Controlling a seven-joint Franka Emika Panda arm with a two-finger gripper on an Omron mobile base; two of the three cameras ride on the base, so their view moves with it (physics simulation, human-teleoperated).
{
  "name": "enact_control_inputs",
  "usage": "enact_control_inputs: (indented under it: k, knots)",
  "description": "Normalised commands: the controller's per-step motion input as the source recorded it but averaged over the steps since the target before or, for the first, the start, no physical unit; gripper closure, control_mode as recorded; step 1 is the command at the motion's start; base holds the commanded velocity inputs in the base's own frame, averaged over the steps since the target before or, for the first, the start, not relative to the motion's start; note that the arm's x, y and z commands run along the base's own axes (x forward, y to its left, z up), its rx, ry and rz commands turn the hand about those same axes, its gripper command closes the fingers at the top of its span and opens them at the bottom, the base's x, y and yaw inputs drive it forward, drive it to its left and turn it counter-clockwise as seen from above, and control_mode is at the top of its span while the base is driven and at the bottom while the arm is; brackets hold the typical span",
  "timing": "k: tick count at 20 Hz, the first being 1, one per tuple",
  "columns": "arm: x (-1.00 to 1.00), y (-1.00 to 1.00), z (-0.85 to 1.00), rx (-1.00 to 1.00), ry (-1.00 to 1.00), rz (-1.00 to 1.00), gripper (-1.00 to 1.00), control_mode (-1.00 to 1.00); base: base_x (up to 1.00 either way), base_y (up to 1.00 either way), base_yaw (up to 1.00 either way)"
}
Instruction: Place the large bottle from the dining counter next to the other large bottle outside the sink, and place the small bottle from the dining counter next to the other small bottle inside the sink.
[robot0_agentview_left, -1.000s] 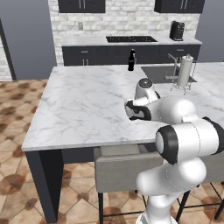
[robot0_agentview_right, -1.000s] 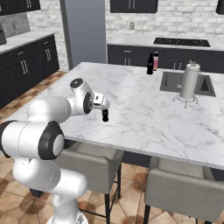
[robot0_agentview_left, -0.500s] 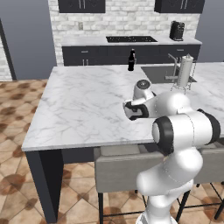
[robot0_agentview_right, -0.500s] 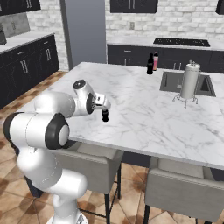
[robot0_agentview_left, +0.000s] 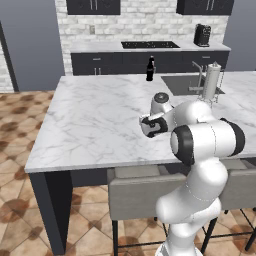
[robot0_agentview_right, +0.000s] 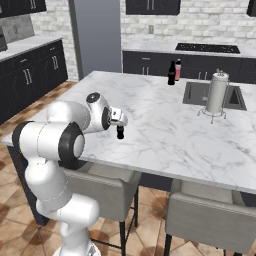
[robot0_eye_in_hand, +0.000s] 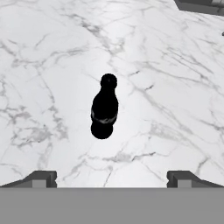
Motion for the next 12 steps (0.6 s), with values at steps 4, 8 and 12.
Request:
enact_control_inputs:
  k: [4,8,12]
  knots:
    - [0.17,0.0,-0.08,0.0,0.0,0.0,-1.0,-1.0,0.0,0.0,0.0]
    - [0.17,0.0,-0.09,0.0,0.0,0.0,-1.0,-1.0,0.0,0.0,0.0]
    - [0.14,0.0,-0.09,0.0,0.0,0.0,-1.0,-1.0,0.0,0.0,0.0]
